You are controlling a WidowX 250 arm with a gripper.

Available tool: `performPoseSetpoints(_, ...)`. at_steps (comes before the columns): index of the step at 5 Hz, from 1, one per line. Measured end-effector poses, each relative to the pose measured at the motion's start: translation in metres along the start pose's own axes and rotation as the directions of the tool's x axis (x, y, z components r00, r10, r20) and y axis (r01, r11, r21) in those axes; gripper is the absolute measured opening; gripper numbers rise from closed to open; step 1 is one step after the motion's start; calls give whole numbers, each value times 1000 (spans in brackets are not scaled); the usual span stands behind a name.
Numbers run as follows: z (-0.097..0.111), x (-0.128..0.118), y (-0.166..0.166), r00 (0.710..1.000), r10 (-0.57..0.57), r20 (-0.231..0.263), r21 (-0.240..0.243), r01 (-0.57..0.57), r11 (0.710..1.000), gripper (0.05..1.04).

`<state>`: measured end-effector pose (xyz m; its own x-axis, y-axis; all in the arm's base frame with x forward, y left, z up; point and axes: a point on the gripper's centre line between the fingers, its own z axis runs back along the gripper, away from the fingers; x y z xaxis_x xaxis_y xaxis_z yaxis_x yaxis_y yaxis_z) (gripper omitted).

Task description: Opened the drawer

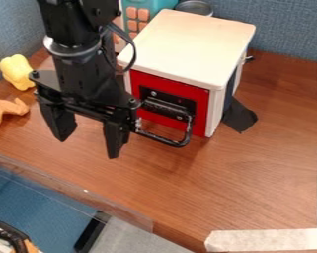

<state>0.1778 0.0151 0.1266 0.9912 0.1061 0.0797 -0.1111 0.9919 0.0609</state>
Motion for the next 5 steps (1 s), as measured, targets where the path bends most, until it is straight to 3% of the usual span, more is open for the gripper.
performPoseSetpoints(1, -3, -1, -1, 1000, 14, -11, -2, -14, 1000, 999)
performPoseSetpoints(3, -20, 12, -14, 966, 260, -11, -9, -260, 966, 999)
performPoseSetpoints(4, -28, 23, -16, 907, 422, 20, -15, -421, 907, 999)
performPoseSetpoints(5, -41, 33, -20, 877, 480, 17, -33, -479, 877, 999)
